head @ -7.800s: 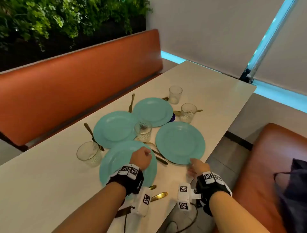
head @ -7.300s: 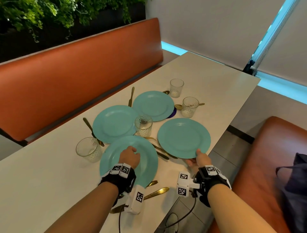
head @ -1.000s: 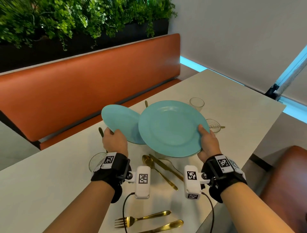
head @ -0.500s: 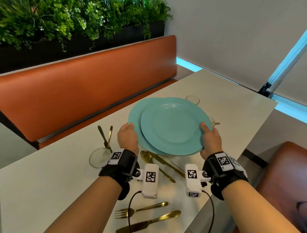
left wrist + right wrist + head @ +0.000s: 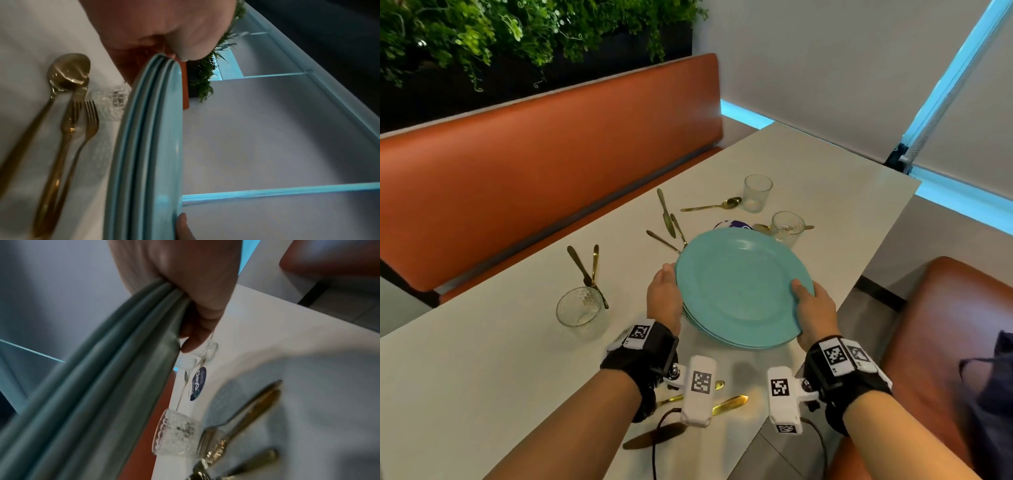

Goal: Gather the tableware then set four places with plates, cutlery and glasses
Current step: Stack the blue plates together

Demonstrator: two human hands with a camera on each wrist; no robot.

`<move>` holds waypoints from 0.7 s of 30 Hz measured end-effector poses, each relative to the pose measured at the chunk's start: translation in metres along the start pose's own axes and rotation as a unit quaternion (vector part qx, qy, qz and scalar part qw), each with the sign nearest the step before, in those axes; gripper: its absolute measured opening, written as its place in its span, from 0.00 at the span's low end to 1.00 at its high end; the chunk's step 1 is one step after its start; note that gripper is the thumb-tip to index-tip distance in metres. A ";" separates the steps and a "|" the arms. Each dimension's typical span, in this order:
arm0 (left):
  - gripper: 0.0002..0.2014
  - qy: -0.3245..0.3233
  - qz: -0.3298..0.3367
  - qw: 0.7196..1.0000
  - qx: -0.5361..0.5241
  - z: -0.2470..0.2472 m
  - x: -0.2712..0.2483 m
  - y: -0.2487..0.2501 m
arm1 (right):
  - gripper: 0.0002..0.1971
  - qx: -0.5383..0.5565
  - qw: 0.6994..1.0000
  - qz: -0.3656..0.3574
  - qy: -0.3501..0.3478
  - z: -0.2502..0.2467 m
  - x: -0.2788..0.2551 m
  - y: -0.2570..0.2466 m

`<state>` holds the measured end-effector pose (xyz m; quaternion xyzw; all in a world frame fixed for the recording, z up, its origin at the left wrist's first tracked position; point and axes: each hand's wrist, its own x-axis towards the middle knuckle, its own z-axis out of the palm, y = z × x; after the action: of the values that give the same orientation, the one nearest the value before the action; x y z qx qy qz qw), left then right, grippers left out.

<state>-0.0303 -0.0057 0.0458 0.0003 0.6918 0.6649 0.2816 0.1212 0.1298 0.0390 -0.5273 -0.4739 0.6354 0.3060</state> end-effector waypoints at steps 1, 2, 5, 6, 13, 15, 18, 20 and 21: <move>0.21 -0.003 -0.003 1.000 0.022 -0.002 0.000 -0.002 | 0.15 -0.006 1.000 -0.002 0.003 0.000 -0.003 0.004; 0.21 -0.003 -0.004 0.999 0.051 -0.006 0.001 -0.004 | 0.14 -0.013 1.000 -0.003 0.004 0.002 -0.007 0.006; 0.19 0.016 0.023 0.994 0.104 -0.022 0.003 -0.001 | 0.14 -0.018 1.000 -0.015 -0.015 0.015 -0.017 0.003; 0.19 0.029 0.031 0.993 0.112 -0.030 0.005 0.003 | 0.15 -0.016 0.999 -0.015 -0.032 0.023 -0.022 0.000; 0.21 0.155 0.075 0.970 0.170 -0.133 0.026 0.035 | 0.19 -0.053 0.981 -0.063 -0.177 0.112 -0.067 -0.012; 0.19 0.219 0.059 0.949 0.221 -0.191 0.031 0.036 | 0.17 -0.099 0.964 -0.074 -0.235 0.161 -0.089 -0.001; 0.18 0.258 0.032 0.922 0.286 -0.233 0.036 0.033 | 0.17 -0.174 0.939 -0.135 -0.265 0.199 -0.109 0.006; 0.18 0.267 0.019 0.900 0.344 -0.254 0.038 0.027 | 0.16 -0.223 0.919 -0.172 -0.276 0.219 -0.119 0.010; 0.18 0.280 0.000 0.890 0.361 -0.269 0.038 0.023 | 0.17 -0.251 0.905 -0.189 -0.288 0.236 -0.124 0.016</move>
<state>-0.1758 -0.2365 0.0406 -0.0844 0.9343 0.3417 0.0569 -0.0715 -0.0519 0.0698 -0.2811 -0.7758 0.5502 0.1281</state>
